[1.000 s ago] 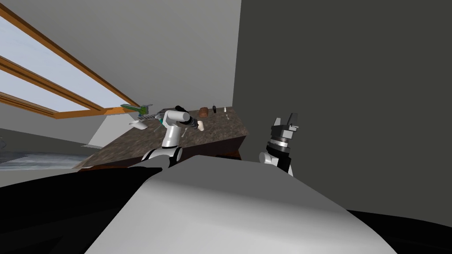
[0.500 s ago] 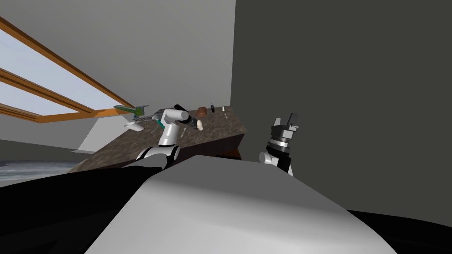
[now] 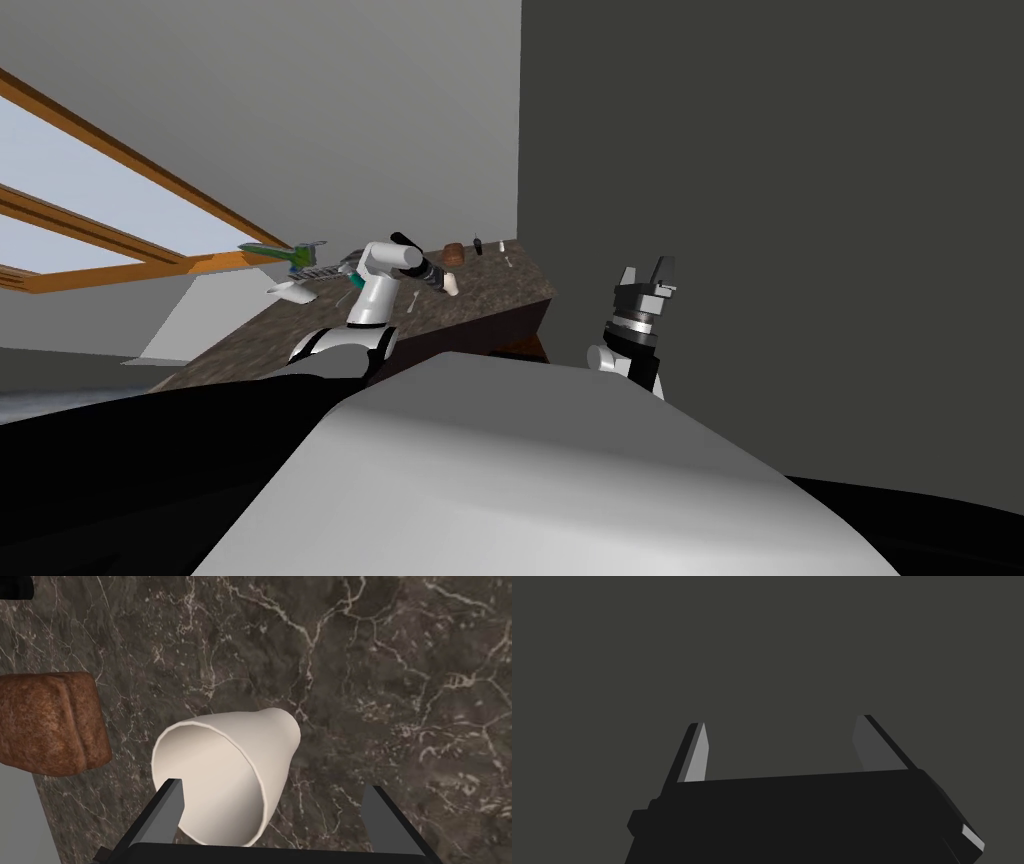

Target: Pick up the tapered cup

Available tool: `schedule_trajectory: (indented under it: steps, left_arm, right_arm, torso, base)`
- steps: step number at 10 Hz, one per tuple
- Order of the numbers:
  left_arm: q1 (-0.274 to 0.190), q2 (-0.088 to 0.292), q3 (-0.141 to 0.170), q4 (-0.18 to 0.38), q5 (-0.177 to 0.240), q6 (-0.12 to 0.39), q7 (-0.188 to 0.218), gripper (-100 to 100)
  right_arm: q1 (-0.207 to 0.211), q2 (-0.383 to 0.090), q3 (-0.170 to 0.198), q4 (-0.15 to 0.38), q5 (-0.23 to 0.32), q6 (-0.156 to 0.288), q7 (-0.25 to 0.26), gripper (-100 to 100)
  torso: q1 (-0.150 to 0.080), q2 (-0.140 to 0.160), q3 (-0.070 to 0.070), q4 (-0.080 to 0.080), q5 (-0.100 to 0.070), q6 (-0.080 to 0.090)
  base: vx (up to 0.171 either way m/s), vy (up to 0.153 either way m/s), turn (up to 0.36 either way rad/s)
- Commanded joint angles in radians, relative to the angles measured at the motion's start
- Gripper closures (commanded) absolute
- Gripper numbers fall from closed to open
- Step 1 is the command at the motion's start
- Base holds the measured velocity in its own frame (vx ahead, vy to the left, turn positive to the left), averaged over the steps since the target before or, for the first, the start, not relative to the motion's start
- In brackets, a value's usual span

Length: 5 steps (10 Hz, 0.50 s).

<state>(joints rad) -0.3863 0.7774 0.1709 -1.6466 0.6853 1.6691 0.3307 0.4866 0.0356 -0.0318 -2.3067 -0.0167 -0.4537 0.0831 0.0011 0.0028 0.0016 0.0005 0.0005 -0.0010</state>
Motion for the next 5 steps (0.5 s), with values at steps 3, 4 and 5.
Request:
schedule_trajectory:
  steps: [3, 4, 5]
  left_arm:
    - [-0.02, 0.064, -0.029, 0.052, 0.075, 0.002, -0.003, -100]
    - [-0.025, 0.082, -0.038, 0.067, 0.096, 0.003, -0.004, -100]
    - [-0.03, 0.1, -0.047, 0.083, 0.119, 0.004, -0.005, -100]
  right_arm:
    - [0.0, 0.0, 0.0, 0.0, 0.0, 0.0, 0.0, 0]
    - [0.0, 0.0, 0.0, 0.0, 0.0, 0.0, 0.0, 0]
    - [0.0, 0.0, 0.0, 0.0, 0.0, 0.0, 0.0, 0]
  torso:
    - [0.0, 0.0, 0.0, 0.0, 0.0, 0.0]
    - [0.0, 0.0, 0.0, 0.0, 0.0, 0.0]
    - [0.001, 0.0, 0.0, 0.0, 0.0, 0.0]
  base:
    - [-0.041, 0.02, -0.105]
    - [-0.041, 0.031, -0.086]
    - [-0.034, 0.034, -0.117]
